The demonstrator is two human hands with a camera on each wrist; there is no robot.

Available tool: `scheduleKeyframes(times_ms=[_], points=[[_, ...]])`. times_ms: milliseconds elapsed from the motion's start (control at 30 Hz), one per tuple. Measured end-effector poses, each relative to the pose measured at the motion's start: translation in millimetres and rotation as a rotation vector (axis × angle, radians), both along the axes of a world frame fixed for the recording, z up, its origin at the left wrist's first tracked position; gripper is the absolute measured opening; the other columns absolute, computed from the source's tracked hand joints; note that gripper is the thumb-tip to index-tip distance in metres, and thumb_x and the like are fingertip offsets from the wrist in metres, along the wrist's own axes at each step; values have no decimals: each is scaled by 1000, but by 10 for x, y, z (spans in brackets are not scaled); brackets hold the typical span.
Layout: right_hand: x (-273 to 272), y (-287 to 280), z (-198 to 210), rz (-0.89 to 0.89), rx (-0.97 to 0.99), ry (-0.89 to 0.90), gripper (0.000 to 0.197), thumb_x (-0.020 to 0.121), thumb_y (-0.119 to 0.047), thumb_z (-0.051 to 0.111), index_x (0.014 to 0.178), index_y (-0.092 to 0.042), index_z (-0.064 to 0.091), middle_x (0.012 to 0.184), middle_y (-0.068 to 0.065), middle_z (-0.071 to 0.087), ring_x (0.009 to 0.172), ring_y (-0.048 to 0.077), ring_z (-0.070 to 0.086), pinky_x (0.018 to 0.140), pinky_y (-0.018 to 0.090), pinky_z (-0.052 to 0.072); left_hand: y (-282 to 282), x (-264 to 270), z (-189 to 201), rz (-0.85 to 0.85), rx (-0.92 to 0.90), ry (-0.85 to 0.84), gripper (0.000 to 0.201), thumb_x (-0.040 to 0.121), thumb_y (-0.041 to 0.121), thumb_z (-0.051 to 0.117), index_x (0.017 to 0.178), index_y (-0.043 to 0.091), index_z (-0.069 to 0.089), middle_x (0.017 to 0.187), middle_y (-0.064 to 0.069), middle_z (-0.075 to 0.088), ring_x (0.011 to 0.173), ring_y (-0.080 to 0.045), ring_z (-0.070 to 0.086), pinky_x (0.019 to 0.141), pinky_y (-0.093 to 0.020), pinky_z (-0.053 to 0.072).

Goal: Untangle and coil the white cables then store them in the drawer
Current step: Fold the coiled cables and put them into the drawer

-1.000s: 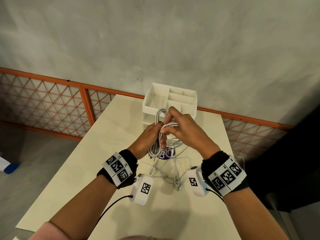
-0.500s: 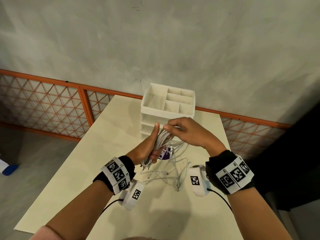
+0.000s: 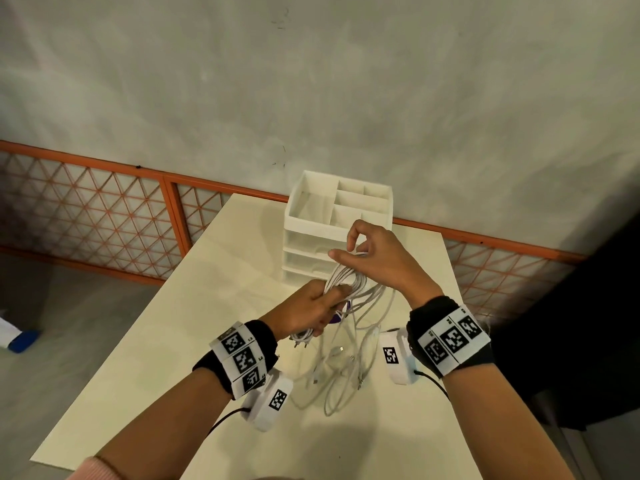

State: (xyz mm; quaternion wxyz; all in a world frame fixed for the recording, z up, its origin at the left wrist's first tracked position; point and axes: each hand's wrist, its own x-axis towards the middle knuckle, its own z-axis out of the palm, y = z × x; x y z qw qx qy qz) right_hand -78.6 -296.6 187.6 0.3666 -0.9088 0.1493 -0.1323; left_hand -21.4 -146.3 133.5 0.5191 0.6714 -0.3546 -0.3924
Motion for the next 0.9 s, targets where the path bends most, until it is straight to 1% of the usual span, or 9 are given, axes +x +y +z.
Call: scheduleKeyframes(times_ms=[100, 200, 300, 400, 567, 633, 700, 800, 900], points=[[15, -46, -20, -31, -111, -1, 46, 78, -61, 60, 66, -17, 52, 65, 2, 62, 75, 20, 65, 73, 37, 50, 5, 53, 74, -3, -13, -36, 41, 97, 37, 43, 63, 15, 40, 46, 6, 28, 40, -11, 25, 42, -21, 32], [-15, -137, -22, 38, 13, 77, 65, 86, -67, 41, 59, -9, 55, 52, -4, 49, 56, 14, 50, 68, 34, 43, 47, 127, 121, 32, -48, -2, 39, 97, 36, 43, 64, 16, 40, 49, 6, 26, 41, -11, 23, 42, -22, 28], [-81, -189, -84, 149, 201, 106, 64, 95, -59, 27, 62, -11, 54, 57, 0, 44, 58, 13, 44, 71, 26, 36, 101, 193, 149, 85, -92, 32, 39, 97, 37, 43, 65, 15, 39, 51, 5, 24, 44, -12, 20, 44, -23, 24], [-98, -145, -267, 126, 347, 50, 59, 99, -50, 20, 73, -11, 55, 56, -2, 46, 62, 15, 52, 77, 29, 43, 125, 215, 162, 128, -149, 36, 39, 98, 38, 40, 71, 10, 41, 51, 4, 23, 44, -12, 21, 48, -26, 26], [-4, 149, -509, -3, 519, -62, 59, 99, -50, 15, 70, -17, 54, 44, -9, 36, 47, 11, 44, 58, 25, 41, 33, 196, 57, 121, -253, -54, 41, 99, 36, 38, 62, 18, 46, 47, 4, 29, 40, -12, 30, 50, -30, 40], [23, 276, -523, 0, 604, -105, 56, 100, -48, 14, 79, -18, 57, 43, -9, 37, 42, 9, 46, 53, 23, 42, -11, 192, -7, 95, -292, -94, 41, 98, 36, 39, 62, 26, 56, 50, 0, 46, 40, -13, 35, 51, -31, 43], [22, 330, -545, 38, 695, -115, 57, 99, -51, 16, 100, -14, 59, 48, -2, 43, 47, 12, 58, 54, 25, 50, -31, 209, -49, 82, -334, -105, 39, 97, 39, 43, 74, 15, 63, 65, -14, 63, 41, -13, 39, 50, -31, 43], [58, 295, -630, 114, 769, -58, 65, 93, -64, 22, 123, -19, 57, 70, 22, 54, 73, 36, 64, 78, 52, 56, -41, 256, -94, 95, -371, -129, 38, 93, 40, 47, 72, 12, 60, 64, -14, 64, 40, -16, 40, 50, -32, 42], [143, 252, -683, 60, 879, 46, 92, 80, -76, 39, 147, -15, 25, 89, 36, 58, 79, 38, 60, 87, 57, 50, -56, 289, -130, 117, -359, -149, 41, 96, 34, 47, 68, 5, 58, 56, -9, 61, 42, -18, 43, 50, -29, 43]])
